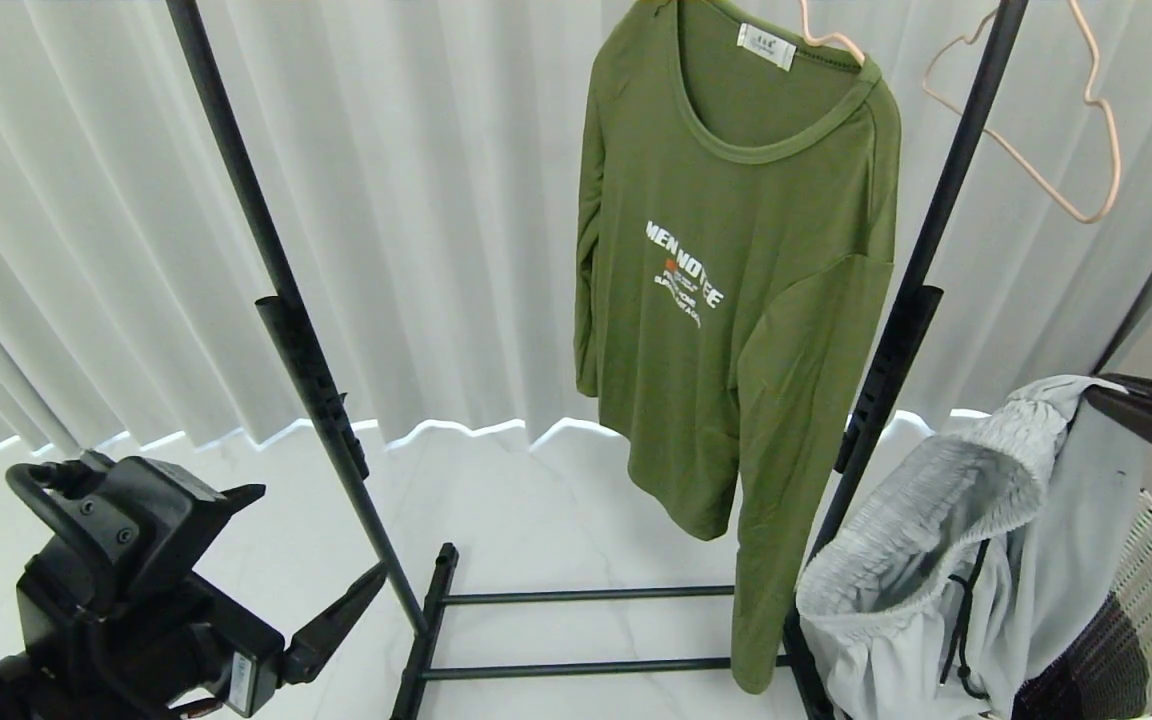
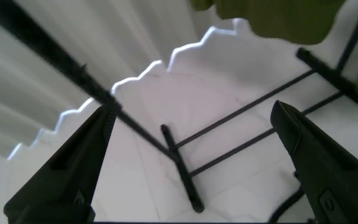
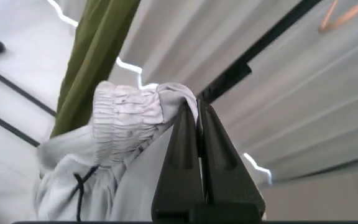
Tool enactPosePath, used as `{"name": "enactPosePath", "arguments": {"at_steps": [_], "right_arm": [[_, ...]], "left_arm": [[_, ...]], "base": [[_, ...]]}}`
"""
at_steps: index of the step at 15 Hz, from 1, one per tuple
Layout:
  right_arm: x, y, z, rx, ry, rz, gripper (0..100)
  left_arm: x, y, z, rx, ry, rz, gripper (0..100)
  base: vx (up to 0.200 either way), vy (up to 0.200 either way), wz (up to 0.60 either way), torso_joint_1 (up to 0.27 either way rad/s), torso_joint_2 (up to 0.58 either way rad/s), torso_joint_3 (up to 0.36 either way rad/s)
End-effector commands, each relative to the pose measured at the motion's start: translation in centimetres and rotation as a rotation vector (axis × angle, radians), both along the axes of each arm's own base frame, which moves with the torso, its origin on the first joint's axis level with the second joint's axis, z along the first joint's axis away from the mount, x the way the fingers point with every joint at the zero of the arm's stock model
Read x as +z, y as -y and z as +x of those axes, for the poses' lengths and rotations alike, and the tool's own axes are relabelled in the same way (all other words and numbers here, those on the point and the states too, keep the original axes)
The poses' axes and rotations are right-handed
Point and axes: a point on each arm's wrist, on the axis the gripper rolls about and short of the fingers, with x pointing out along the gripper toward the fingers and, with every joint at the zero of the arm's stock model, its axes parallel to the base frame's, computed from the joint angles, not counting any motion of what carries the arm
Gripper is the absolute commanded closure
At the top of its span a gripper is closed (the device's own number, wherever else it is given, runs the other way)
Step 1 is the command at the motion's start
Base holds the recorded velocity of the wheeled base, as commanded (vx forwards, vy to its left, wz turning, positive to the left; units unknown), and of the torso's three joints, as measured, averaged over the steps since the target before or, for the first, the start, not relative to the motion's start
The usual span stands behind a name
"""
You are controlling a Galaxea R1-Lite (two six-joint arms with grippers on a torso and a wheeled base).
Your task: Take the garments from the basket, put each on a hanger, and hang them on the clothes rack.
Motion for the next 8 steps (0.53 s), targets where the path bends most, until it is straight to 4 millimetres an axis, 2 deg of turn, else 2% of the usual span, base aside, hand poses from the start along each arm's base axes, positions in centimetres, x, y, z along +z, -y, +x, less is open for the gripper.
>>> {"name": "enactPosePath", "arguments": {"at_steps": [1,3,5,8], "right_arm": [[0.9,-0.5,-0.3,0.044,0.018,0.039,100],[1.7,-0.7,-0.6,0.07,0.033,0.074,100],[2.9,-1.3,-1.1,0.131,0.038,0.109,100],[4.6,-1.8,-2.0,0.207,0.035,0.125,100]], "left_arm": [[-0.2,1.2,-0.2,-0.126,-0.038,-0.043,0],[-0.4,2.1,-0.5,-0.218,-0.068,-0.053,0],[-0.9,3.8,-1.1,-0.369,-0.122,-0.068,0],[-0.4,8.2,0.1,-0.42,-0.302,-0.255,0]], "base": [[0.0,0.0,0.0,0.0,0.0,0.0],[0.0,0.0,0.0,0.0,0.0,0.0],[0.0,0.0,0.0,0.0,0.0,0.0],[0.0,0.0,0.0,0.0,0.0,0.0]]}}
